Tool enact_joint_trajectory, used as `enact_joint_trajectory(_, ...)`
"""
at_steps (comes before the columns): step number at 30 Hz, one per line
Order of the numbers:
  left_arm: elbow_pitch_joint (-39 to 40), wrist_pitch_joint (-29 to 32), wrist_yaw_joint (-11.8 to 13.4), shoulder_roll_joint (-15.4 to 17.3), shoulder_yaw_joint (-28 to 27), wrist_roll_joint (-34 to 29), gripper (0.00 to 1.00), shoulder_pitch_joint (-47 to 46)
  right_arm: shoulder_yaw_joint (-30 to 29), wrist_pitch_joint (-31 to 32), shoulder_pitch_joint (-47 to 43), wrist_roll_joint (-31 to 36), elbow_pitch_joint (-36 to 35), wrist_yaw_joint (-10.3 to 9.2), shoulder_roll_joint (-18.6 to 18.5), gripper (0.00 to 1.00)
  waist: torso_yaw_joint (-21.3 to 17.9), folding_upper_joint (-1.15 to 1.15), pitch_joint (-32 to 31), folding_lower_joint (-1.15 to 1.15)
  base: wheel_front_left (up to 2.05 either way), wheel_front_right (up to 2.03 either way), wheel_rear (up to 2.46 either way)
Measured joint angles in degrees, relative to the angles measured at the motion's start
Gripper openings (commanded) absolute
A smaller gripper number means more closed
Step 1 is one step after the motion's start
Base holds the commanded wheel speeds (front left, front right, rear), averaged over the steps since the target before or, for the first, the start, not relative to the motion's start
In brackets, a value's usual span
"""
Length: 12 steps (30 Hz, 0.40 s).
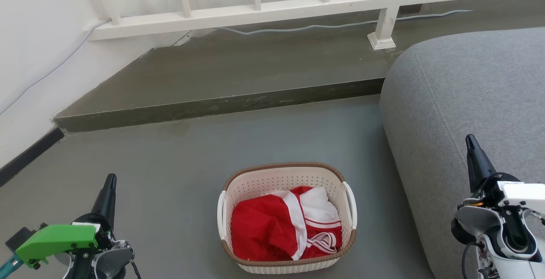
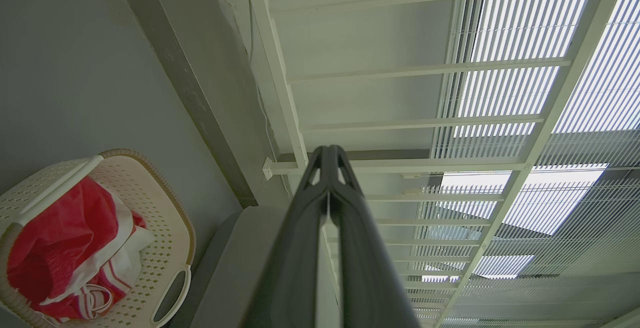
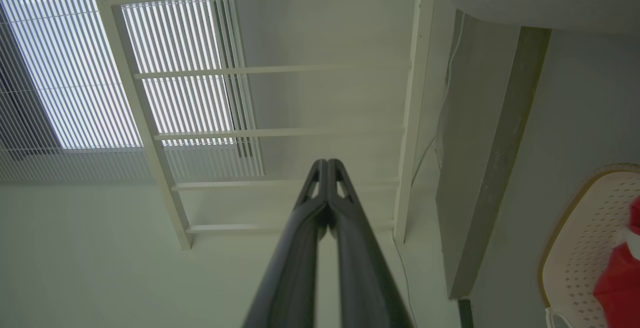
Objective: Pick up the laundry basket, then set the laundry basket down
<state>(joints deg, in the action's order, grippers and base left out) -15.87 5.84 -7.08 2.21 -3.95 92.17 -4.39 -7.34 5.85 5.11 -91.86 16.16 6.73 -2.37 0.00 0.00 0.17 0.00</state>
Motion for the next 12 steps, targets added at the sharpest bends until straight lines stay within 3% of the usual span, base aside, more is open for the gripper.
enact_joint_trajectory(12,0.0,0.0,0.0,0.0,0.0,0.0,0.0,0.0,0.0,0.0,0.0,0.0,0.0,0.01,0.0,0.0,0.0,0.0,0.0,0.0,0.0,0.0,0.0)
